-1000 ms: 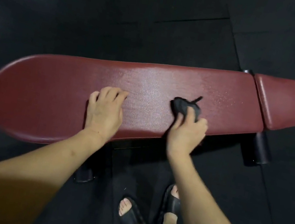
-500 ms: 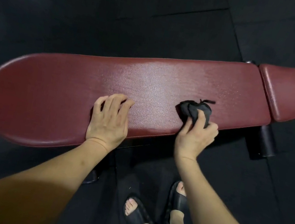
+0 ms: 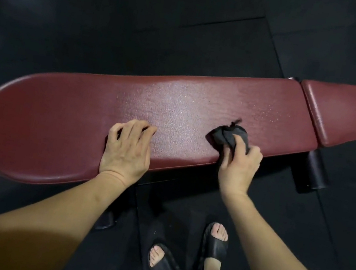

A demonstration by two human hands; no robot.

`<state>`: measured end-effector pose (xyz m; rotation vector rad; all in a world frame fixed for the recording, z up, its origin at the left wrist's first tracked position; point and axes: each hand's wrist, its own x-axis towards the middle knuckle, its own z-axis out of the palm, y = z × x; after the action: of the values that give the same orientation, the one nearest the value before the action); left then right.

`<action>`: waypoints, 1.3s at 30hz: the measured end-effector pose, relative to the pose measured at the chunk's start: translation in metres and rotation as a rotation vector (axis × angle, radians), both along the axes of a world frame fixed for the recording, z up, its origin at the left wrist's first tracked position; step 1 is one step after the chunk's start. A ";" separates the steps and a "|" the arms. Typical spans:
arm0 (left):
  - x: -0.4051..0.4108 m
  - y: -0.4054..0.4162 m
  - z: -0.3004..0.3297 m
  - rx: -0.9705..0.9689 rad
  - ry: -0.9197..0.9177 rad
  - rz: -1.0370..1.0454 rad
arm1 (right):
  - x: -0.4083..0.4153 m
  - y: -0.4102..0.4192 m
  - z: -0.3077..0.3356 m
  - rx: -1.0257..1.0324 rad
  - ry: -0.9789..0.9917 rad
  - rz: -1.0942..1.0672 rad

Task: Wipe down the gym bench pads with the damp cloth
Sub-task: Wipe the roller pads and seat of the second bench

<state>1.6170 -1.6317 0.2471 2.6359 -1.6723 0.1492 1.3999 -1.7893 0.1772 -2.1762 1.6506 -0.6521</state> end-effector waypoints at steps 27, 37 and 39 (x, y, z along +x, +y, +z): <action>-0.069 -0.058 0.001 0.017 0.129 0.068 | -0.020 -0.036 0.008 -0.052 -0.035 0.677; -0.097 -0.179 -0.018 0.017 0.190 0.149 | -0.080 -0.113 -0.008 0.074 -0.101 0.599; -0.087 -0.200 -0.024 0.023 0.182 0.156 | -0.088 -0.123 -0.008 0.186 -0.197 0.466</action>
<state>1.5299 -1.8318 0.2227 2.7010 -1.4228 -0.1062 1.3116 -1.9121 0.1697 -2.1681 1.0094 -0.5304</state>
